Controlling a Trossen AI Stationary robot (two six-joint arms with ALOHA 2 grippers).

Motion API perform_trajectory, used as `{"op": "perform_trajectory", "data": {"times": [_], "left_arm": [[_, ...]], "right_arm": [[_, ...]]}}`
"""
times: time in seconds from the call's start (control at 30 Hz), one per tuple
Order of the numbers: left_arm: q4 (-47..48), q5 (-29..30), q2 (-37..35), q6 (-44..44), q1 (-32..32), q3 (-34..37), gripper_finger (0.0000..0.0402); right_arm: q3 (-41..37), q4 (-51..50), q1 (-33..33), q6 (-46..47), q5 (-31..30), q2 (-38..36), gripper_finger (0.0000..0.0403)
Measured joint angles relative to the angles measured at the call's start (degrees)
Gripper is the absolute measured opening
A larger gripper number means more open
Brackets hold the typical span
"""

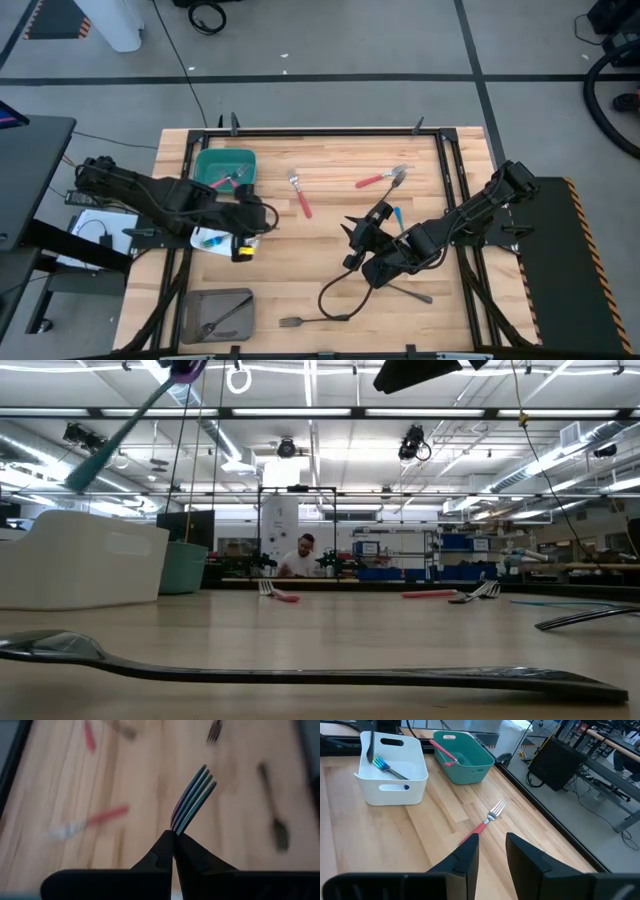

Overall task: Sort silverware by color (type)
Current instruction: Put the blue fork into the white bin

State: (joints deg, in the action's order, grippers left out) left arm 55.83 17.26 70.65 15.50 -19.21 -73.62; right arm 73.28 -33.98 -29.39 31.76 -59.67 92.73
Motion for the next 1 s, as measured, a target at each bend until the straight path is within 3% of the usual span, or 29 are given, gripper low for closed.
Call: {"op": "perform_trajectory", "data": {"times": [0.13, 0.23, 0.63, 1.0], "left_arm": [[12.0, 0.88, 0.0, 4.95, -0.03, 0.69, 0.0015], [15.68, 1.72, 0.0, 6.97, 0.44, 2.68, 0.0015], [15.5, 2.07, 0.09, 4.48, 6.29, 13.53, 0.0016], [15.41, -2.45, 0.22, 4.4, 9.65, 15.03, 0.0034]], "right_arm": [[0.0, 0.0, 0.0, 0.63, 0.11, 0.0, 0.0105], [0.0, 0.0, 0.0, 0.64, 0.86, -0.02, 0.0105], [0.0, 0.0, 0.0, 0.14, 1.28, -0.04, 0.0105], [0.0, 0.0, 0.33, 0.12, 1.3, -0.04, 0.0105]]}}
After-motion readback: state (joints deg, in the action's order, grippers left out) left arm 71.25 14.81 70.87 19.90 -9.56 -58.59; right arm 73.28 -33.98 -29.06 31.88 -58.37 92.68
